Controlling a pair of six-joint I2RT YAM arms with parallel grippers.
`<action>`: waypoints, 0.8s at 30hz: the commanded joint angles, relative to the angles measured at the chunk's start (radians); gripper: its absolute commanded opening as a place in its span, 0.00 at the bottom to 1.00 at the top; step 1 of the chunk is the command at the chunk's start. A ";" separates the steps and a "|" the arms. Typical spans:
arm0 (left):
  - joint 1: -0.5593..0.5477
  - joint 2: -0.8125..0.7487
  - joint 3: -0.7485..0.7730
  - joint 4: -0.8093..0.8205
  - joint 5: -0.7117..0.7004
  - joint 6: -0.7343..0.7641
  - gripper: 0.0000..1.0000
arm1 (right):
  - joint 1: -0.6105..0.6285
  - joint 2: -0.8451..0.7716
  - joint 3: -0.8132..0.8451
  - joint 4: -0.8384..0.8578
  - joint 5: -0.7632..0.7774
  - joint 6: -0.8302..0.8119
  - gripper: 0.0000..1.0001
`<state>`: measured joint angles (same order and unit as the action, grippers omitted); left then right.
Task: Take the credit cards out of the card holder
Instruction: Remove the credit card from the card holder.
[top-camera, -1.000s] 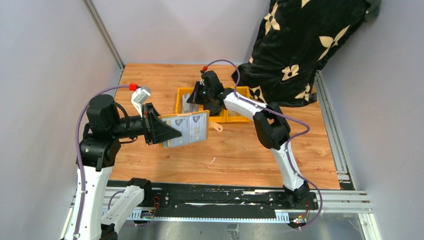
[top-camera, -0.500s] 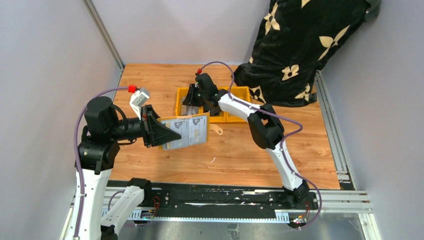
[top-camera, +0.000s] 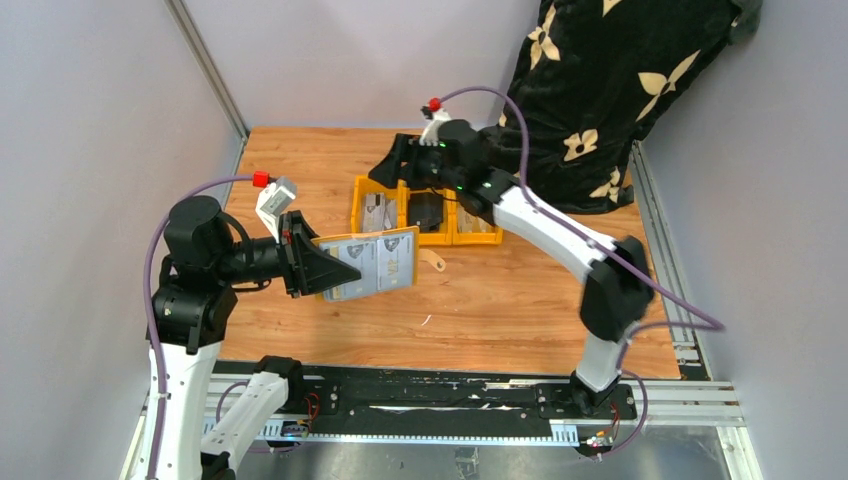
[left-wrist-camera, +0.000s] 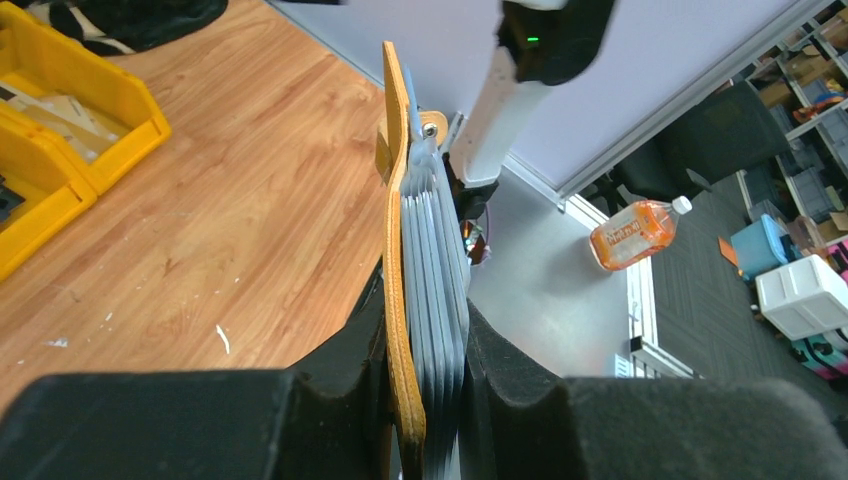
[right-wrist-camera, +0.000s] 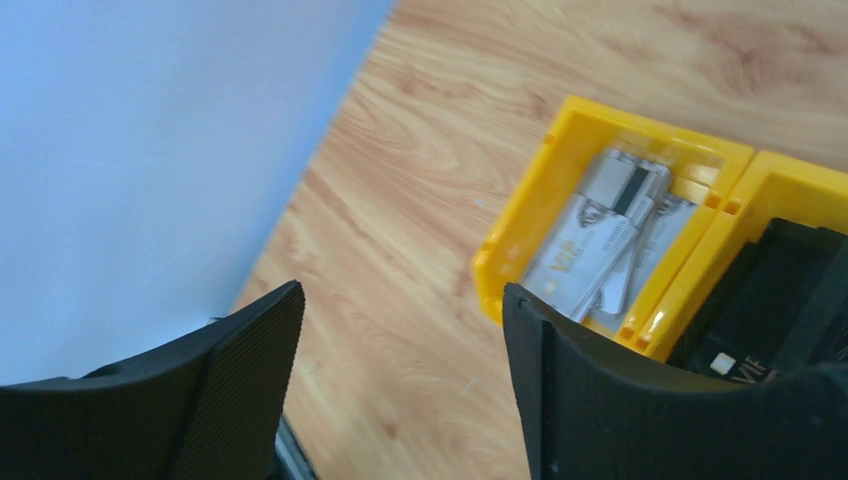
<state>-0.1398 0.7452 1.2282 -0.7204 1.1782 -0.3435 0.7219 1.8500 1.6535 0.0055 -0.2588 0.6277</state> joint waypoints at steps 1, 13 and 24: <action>-0.002 -0.022 0.012 0.076 -0.033 -0.041 0.00 | -0.035 -0.212 -0.291 0.201 -0.107 0.078 0.80; -0.001 -0.016 -0.078 0.340 -0.115 -0.268 0.00 | -0.020 -0.713 -1.021 0.753 -0.277 0.215 0.81; -0.003 -0.012 -0.122 0.412 -0.111 -0.352 0.00 | 0.077 -0.680 -1.084 1.339 -0.295 0.434 0.83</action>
<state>-0.1398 0.7322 1.1141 -0.3878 1.0645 -0.6434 0.7635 1.1164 0.5411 1.0969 -0.5594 0.9768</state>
